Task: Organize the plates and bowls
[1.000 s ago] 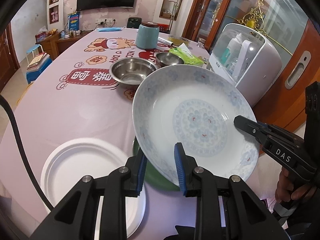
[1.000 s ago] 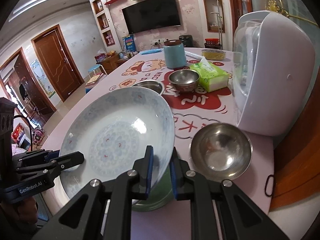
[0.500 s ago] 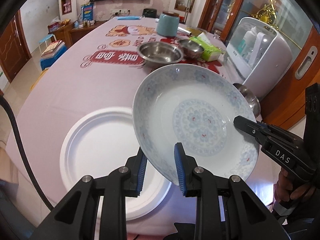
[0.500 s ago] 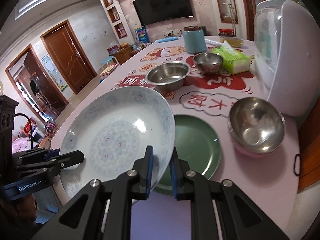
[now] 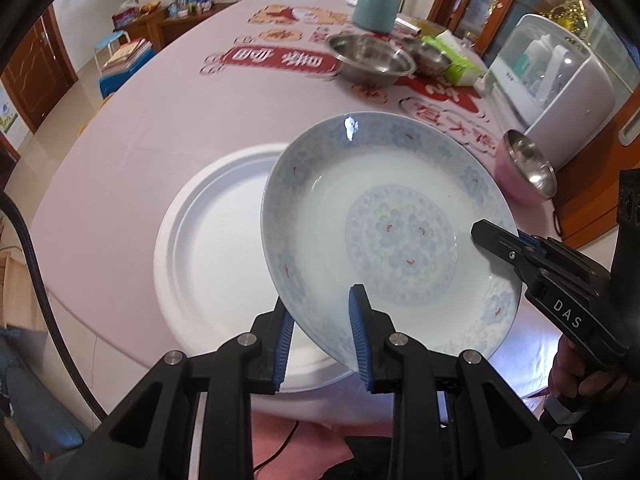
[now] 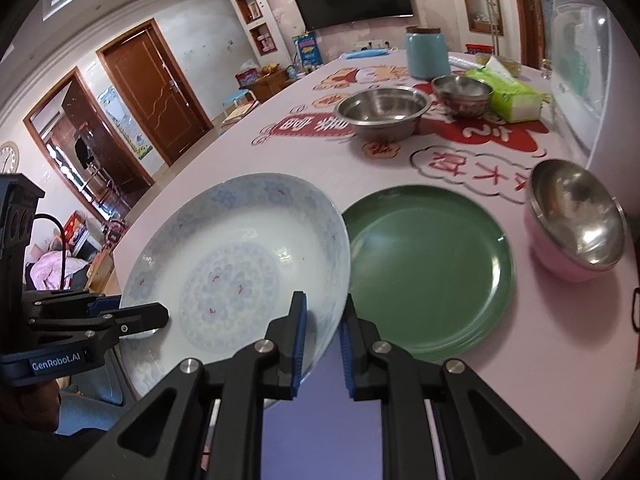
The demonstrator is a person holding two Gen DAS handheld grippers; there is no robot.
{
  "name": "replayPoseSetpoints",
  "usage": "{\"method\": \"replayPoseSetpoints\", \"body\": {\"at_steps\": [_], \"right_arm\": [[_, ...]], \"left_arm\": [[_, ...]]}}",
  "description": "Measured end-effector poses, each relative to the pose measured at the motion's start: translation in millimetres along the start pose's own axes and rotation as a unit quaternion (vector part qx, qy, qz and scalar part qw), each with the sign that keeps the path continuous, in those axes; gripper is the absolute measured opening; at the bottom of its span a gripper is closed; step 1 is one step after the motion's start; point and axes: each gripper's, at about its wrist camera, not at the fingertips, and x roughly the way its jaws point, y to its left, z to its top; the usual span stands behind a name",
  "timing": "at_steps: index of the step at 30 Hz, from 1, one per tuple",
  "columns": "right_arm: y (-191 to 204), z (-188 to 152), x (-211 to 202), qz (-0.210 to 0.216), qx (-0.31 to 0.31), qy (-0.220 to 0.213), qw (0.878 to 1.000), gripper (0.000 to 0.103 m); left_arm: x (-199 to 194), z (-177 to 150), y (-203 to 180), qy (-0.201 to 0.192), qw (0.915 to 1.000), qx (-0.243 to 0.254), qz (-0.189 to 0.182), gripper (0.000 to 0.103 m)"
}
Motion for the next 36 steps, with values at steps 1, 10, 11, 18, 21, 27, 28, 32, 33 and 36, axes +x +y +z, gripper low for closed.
{"method": "replayPoseSetpoints", "body": {"at_steps": [1,10,11,18,21,27,28,32,33,36], "right_arm": [[3,-2,3,0.001,-0.002,0.003,1.0,0.015],[22,-9,27,-0.001,0.002,0.028,1.0,0.016],[24,-9,30,-0.002,0.004,0.03,1.0,0.016],[37,-11,48,-0.015,0.023,0.04,0.999,0.016],[44,-11,56,-0.023,0.031,0.045,0.998,0.016],[55,-11,68,-0.04,0.049,0.05,0.997,0.016],[57,-11,69,-0.043,0.052,0.051,0.996,0.016],[61,-12,74,-0.053,0.064,0.05,0.995,0.016],[62,-12,75,-0.055,0.067,0.05,0.995,0.016],[64,-15,78,-0.063,0.076,0.052,0.994,0.016]], "left_arm": [[1,-1,3,0.004,1.0,-0.002,0.001,0.026],[20,-5,36,0.036,0.9993,-0.005,0.001,0.026],[21,-5,40,0.039,0.9992,-0.005,0.0,0.026],[35,6,62,0.061,0.998,0.017,-0.002,0.026],[41,10,71,0.07,0.9972,0.026,-0.006,0.026],[50,20,87,0.085,0.9952,0.047,-0.013,0.026],[52,21,89,0.088,0.9948,0.05,-0.014,0.026],[60,28,93,0.097,0.9929,0.066,-0.018,0.026],[62,29,94,0.099,0.9924,0.071,-0.019,0.026],[68,32,95,0.108,0.9905,0.082,-0.022,0.026]]}}
